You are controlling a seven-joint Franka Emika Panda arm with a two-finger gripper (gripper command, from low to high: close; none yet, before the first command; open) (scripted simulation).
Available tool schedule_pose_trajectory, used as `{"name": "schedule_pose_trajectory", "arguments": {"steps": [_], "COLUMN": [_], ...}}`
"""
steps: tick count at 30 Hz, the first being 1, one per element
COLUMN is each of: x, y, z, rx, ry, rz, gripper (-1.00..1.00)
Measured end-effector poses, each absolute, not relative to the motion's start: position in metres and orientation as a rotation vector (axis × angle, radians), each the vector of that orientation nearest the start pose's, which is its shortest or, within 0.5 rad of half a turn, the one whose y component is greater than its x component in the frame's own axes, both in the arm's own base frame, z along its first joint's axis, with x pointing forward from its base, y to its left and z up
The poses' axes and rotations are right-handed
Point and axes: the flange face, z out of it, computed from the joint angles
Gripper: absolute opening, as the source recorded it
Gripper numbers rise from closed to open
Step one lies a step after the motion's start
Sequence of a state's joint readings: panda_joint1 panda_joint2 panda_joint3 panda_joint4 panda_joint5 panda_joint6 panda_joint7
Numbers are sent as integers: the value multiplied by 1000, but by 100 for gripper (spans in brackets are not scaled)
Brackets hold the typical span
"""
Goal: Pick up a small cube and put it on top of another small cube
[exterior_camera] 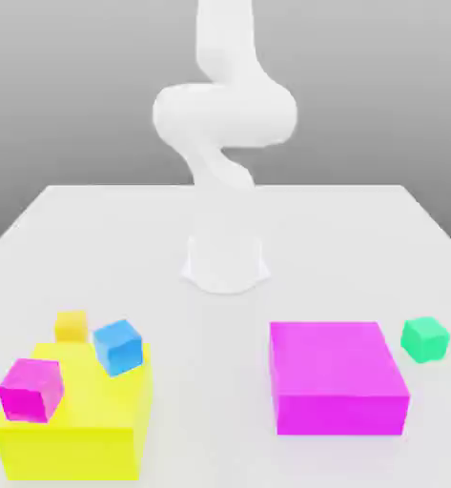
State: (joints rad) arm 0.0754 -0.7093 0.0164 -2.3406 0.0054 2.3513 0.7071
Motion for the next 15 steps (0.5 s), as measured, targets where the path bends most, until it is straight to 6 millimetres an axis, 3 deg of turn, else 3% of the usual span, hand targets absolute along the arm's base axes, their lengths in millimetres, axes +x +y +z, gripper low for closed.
{"name": "schedule_pose_trajectory", "arguments": {"steps": [3,7,11,15], "x": [408,418,401,359], "y": [90,161,227,281], "z": [599,513,425,338], "rx": [-2743,-2888,-2960,-2955], "ry": [538,135,-297,-744], "rz": [-830,-675,-511,-338], "gripper": [0,0,0,0]}}
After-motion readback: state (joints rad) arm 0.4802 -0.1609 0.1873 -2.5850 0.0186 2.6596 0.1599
